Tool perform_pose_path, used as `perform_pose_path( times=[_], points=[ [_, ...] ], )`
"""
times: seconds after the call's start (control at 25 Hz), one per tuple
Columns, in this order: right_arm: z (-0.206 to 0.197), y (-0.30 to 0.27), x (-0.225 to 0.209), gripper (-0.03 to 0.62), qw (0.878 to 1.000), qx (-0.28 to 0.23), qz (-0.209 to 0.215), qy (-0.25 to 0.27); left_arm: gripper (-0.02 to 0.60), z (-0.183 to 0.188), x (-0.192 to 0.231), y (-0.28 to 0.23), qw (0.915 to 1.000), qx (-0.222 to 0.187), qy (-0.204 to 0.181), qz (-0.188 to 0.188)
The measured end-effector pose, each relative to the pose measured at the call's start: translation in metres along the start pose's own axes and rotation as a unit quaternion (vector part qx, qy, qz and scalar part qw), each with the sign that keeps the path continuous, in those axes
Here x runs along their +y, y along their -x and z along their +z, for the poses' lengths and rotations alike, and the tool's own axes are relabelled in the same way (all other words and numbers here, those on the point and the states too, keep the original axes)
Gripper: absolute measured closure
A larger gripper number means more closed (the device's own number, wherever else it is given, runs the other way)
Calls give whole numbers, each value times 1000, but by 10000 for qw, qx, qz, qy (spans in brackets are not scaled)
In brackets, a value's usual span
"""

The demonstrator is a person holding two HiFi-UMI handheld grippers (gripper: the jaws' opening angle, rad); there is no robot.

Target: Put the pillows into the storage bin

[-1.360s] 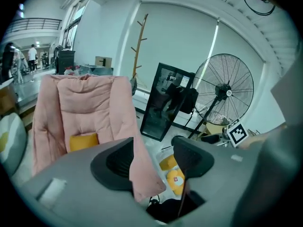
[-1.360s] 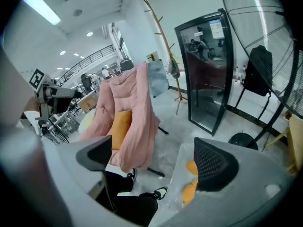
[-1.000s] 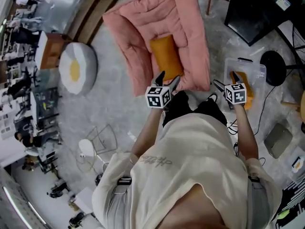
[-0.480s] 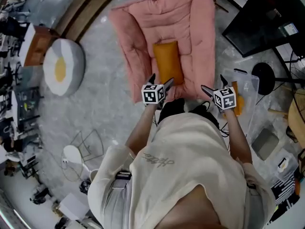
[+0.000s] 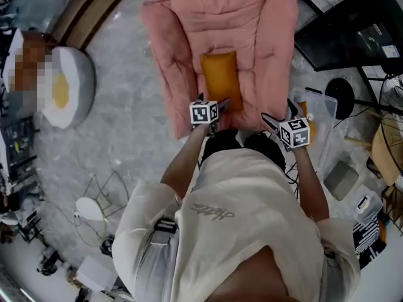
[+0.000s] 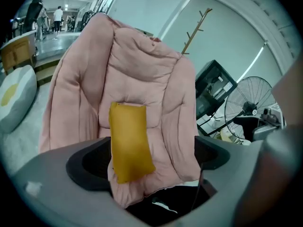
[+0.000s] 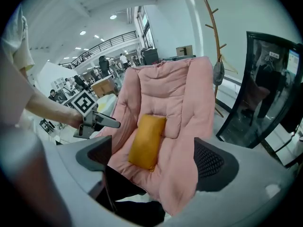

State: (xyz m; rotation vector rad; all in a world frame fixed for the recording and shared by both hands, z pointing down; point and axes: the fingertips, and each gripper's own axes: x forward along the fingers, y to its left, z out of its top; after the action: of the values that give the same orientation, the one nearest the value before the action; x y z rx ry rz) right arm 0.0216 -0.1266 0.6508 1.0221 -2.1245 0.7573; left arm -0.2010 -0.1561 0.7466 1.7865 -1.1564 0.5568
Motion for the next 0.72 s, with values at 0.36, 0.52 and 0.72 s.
perform_pose_path(
  times=[0.36, 0.52, 0.72],
  points=[
    [-8, -26, 21, 52, 9988, 300, 286, -265, 14, -43, 40, -69, 9972, 691, 236, 154],
    [-22, -46, 28, 52, 9960, 436, 471, -616, 15, -58, 63, -106, 9949, 890, 374, 307],
    [-28, -57, 24, 52, 9919, 497, 417, -1090, 14, -61, 79, -144, 9933, 989, 446, 391]
  ],
)
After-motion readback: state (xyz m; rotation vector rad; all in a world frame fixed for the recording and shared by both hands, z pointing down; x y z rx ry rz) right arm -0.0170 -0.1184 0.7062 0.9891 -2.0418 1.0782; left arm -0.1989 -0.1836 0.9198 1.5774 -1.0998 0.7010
